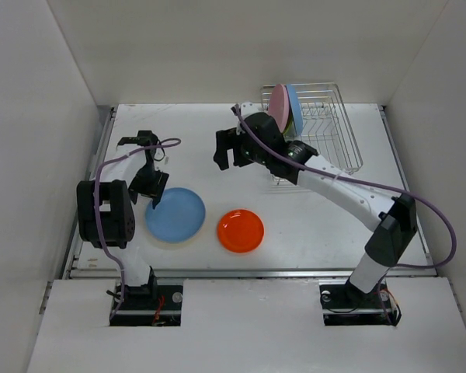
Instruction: Unload the plates from the dish rack
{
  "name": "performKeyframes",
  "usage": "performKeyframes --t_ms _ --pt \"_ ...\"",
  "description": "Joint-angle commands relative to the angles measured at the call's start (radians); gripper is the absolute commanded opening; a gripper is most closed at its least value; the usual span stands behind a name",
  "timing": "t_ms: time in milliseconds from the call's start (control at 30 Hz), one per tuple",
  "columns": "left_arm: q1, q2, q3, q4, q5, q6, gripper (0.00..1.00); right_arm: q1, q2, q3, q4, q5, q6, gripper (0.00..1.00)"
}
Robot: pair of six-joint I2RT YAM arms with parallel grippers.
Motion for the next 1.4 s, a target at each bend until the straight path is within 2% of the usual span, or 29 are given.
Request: performKeyframes --t_ms 0,100,233,367,433,600,867,1200,1333,1367 --pt "-0.017 -0.017 0.002 -0.013 -0.063 -0.003 0.6 -0.023 -0.038 0.023 -0.058 0.109 -0.003 0.92" --pt "-0.017 -0.028 0.011 -0.013 -0.074 -0.003 0.6 -0.037 -0.083 0.023 -0.058 0.159 -0.003 0.95" --pt "-0.017 -0.097 0.035 -0.033 -0.094 -0.012 0.6 -0.153 -0.094 0.064 -0.095 0.339 0.033 0.95" --pt "-0.017 -0.177 0.069 -0.042 -0.122 -0.03 0.63 -0.275 -0.043 0.155 -0.095 0.461 0.017 0.8" --pt "-0.017 -0.204 0.078 -0.042 -0.122 -0.041 0.68 -0.313 0.038 0.202 -0.095 0.51 -0.036 0.67" --pt "-0.017 -0.249 0.088 -0.033 -0.1 -0.064 0.68 -0.336 0.247 0.342 -0.095 0.709 -0.203 0.67" --pt "-0.017 -0.22 0.135 -0.053 -0.091 -0.073 0.69 -0.378 0.366 0.373 -0.041 0.68 -0.227 0.67" --pt "-0.017 -0.192 0.135 -0.062 -0.062 -0.082 0.69 -0.378 0.387 0.318 -0.023 0.708 -0.227 0.67" --pt "-0.017 -0.192 0.135 -0.062 -0.062 -0.082 0.69 -0.408 0.397 0.318 -0.001 0.687 -0.227 0.66" --pt "-0.017 -0.192 0.135 -0.062 -0.062 -0.082 0.69 -0.408 0.411 0.33 -0.001 0.677 -0.227 0.63"
